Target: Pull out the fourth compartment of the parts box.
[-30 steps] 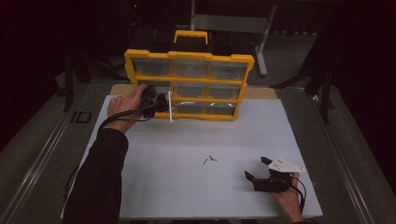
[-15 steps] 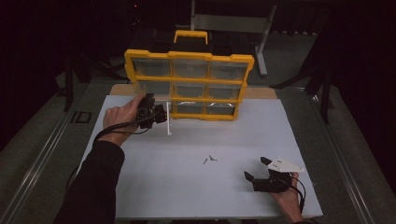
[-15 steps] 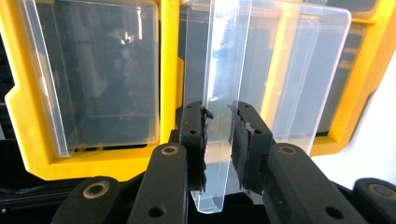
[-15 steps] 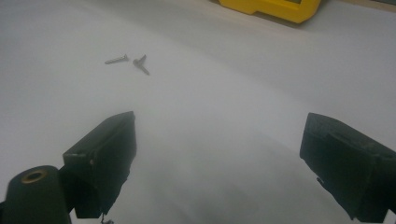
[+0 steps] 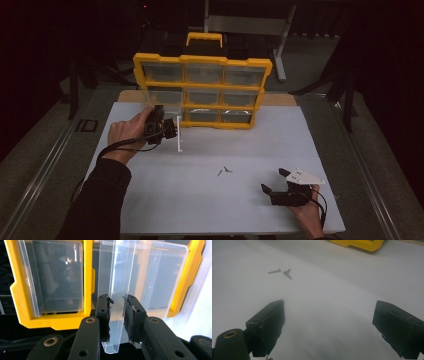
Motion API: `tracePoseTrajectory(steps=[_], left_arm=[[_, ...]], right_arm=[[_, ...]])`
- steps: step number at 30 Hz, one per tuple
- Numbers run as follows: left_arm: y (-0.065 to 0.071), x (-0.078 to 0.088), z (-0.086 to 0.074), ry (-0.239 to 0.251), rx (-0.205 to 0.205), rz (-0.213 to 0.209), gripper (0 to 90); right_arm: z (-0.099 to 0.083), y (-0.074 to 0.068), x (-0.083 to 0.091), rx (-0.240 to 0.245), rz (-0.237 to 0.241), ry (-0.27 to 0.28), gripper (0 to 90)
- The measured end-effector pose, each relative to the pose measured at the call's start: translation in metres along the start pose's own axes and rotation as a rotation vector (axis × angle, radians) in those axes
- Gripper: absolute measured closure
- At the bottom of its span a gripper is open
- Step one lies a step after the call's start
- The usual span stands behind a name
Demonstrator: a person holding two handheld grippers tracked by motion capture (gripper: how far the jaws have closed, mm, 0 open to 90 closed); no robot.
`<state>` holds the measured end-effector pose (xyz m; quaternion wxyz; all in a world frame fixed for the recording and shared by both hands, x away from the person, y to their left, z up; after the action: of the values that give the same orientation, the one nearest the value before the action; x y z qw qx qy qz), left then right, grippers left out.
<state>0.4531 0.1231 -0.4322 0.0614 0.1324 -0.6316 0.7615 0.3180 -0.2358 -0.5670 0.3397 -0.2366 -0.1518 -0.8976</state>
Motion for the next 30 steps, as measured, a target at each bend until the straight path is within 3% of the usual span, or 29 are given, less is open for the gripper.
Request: tracePoseTrajectory(steps=[4, 10, 17, 22, 30], left_arm=[[0.000, 0.000, 0.000, 0.000, 0.011, -0.001, 74.8], [0.005, 0.006, 0.002, 0.013, 0.010, 0.009, 65.1], [0.014, 0.017, 0.000, 0.024, 0.026, -0.024, 59.4], [0.022, 0.023, -0.002, 0.035, 0.061, -0.050, 56.1], [0.032, 0.025, -0.004, 0.033, 0.087, -0.083, 51.6]], right_arm=[[0.000, 0.000, 0.000, 0.000, -0.001, -0.002, 10.7], [0.000, 0.000, 0.000, 0.000, 0.000, 0.000, 10.8], [0.000, 0.000, 0.000, 0.001, 0.002, -0.001, 10.7], [0.000, 0.000, -0.001, 0.003, 0.002, -0.001, 10.7], [0.000, 0.001, -0.001, -0.001, 0.002, 0.000, 10.7]])
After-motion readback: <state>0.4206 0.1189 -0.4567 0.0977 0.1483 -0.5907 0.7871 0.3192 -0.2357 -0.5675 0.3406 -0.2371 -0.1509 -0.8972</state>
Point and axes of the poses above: each handheld gripper's, and its own axes: x roughly backward along the jaws, z roughly out of its top, y roughly to its right, the point moved 10 cm from there along -x, roughly forward along the jaws, and after that the axes turned 9 degrees about x, right-handed, at the moved point
